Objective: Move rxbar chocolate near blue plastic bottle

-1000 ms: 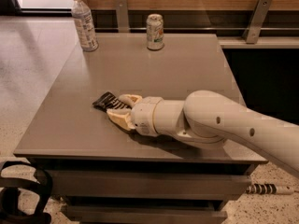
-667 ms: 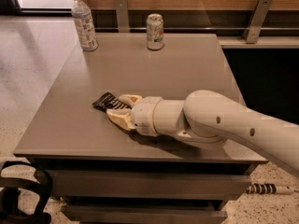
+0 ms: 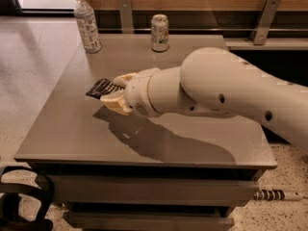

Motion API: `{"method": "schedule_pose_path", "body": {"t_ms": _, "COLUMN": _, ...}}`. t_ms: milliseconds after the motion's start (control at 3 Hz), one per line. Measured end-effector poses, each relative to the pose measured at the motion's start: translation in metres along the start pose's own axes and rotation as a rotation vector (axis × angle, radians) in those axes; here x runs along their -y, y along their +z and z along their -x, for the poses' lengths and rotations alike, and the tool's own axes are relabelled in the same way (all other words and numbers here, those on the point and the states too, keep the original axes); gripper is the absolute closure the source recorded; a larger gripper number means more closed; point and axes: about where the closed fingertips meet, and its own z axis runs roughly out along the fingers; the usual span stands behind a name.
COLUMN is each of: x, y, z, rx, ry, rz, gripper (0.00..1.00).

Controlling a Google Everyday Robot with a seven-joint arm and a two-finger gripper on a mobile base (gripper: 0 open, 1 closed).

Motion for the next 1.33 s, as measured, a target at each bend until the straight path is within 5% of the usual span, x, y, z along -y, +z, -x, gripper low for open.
{"method": "schedule_pose_path", "body": {"t_ms": 333, "x": 0.015, "y": -0.016, "z": 0.042, "rx": -0.063, "ry": -0.082, "rz": -0.014, "gripper": 1.00}}
{"method": "schedule_pose_path", "body": {"t_ms": 667, "x": 0.039, "y": -0.006, "z": 0.069, "rx": -0.124, "ry": -0.099, "rz": -0.010, "gripper": 1.00}}
{"method": "schedule_pose_path", "body": {"t_ms": 1333, "x": 0.121, "y": 0.003, "z": 0.061, "rx": -0.205, "ry": -0.056, "rz": -0.095, "gripper": 1.00}}
